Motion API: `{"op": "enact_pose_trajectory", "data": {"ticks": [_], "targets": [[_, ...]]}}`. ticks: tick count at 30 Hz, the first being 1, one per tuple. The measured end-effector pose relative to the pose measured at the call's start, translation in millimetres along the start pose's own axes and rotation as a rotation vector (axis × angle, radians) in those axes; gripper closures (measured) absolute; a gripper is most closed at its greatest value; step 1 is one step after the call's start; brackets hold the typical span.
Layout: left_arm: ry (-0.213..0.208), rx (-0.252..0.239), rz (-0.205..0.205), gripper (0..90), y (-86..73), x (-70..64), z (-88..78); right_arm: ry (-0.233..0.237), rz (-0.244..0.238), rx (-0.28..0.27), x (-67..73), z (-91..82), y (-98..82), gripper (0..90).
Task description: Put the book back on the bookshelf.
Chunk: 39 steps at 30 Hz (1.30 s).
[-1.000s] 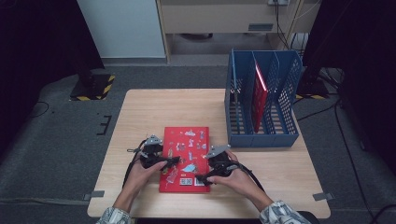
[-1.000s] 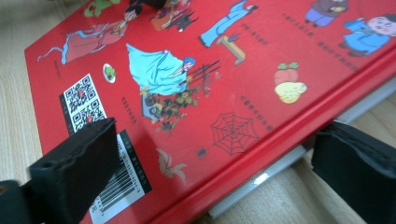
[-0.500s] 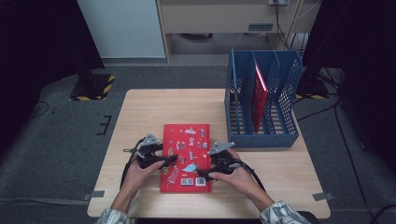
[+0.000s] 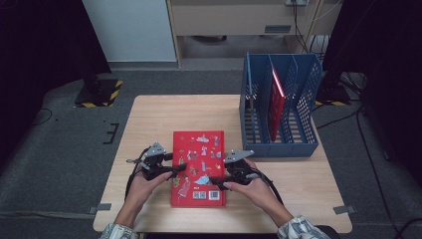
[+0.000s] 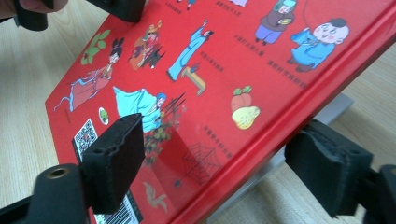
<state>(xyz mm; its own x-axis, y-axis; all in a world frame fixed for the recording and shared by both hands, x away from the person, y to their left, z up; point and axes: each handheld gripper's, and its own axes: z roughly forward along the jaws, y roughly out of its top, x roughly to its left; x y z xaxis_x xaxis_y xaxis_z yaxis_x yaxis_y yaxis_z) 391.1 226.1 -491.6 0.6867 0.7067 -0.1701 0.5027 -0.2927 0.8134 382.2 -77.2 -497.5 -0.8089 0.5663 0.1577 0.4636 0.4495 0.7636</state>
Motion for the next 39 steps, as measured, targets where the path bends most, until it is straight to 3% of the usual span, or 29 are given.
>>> {"op": "enact_pose_trajectory", "data": {"ticks": [6, 18, 26, 39], "targets": [[0.004, -0.004, 0.01, 30.0, 1.5, -2.1, -2.6, -0.006, 0.001, -0.002, -4.0, -1.8, 3.9, 29.0], [0.01, -0.022, 0.016, 33.9, 5.8, -4.0, -11.5, -0.048, -0.046, -0.006, -0.3, 0.1, 15.1, 27.1], [0.015, -0.031, 0.005, 34.2, 6.5, -3.0, -13.8, -0.063, -0.047, -0.02, 0.8, 0.6, 21.0, 27.5], [0.009, -0.04, 0.026, 37.4, 11.3, -8.0, -18.9, -0.06, -0.041, -0.037, 0.1, -3.7, 24.8, 27.5]]}}
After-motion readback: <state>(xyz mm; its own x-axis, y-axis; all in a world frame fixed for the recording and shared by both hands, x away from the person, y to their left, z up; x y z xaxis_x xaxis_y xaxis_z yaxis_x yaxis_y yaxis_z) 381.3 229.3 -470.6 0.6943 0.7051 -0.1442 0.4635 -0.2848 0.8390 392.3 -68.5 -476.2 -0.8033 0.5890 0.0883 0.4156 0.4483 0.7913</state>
